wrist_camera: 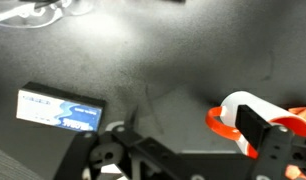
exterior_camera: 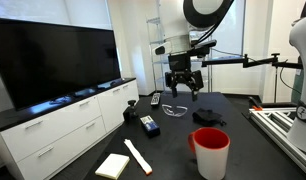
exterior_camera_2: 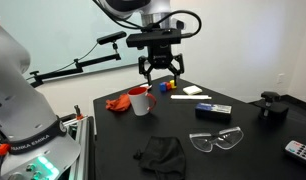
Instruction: Put the yellow item in the cup
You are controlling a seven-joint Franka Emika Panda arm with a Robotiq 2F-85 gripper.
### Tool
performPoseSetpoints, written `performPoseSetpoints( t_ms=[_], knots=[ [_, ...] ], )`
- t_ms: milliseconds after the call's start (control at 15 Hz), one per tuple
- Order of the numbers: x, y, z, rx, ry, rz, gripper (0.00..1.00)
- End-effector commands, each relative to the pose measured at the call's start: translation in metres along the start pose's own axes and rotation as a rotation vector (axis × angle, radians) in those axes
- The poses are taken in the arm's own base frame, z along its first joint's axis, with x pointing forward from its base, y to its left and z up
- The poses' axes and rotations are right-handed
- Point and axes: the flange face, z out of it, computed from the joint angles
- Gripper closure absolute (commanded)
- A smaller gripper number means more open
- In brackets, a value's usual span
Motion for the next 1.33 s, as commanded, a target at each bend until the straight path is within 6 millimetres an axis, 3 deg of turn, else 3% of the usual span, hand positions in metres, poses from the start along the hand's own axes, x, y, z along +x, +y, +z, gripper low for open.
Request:
performPoseSetpoints(
  t_ms=[0, 267, 400, 467, 667, 800, 1000, 1267],
  knots=[
    [0.006, 0.012, -0.019, -0.086, 0.041, -0.167, 0.0],
    [0.028, 0.036, -0.034, -0.138, 0.12, -0.293, 0.0],
    [0.042, 0.049, -0.041, -0.13, 0.125, -0.245, 0.0],
    [0.03, 0.034, -0.034, -0.139, 0.109, -0.239, 0.0],
    [0.04, 0.045, -0.032, -0.135, 0.105, -0.236, 0.0],
    [0.042, 0.037, -0.025, -0.127, 0.074, -0.338, 0.0],
    [0.064, 0.037, -0.031, -0.17, 0.072, -0.473, 0.0],
    [0.109, 0.041, -0.044, -0.224, 0.091, -0.654, 0.0]
  ],
)
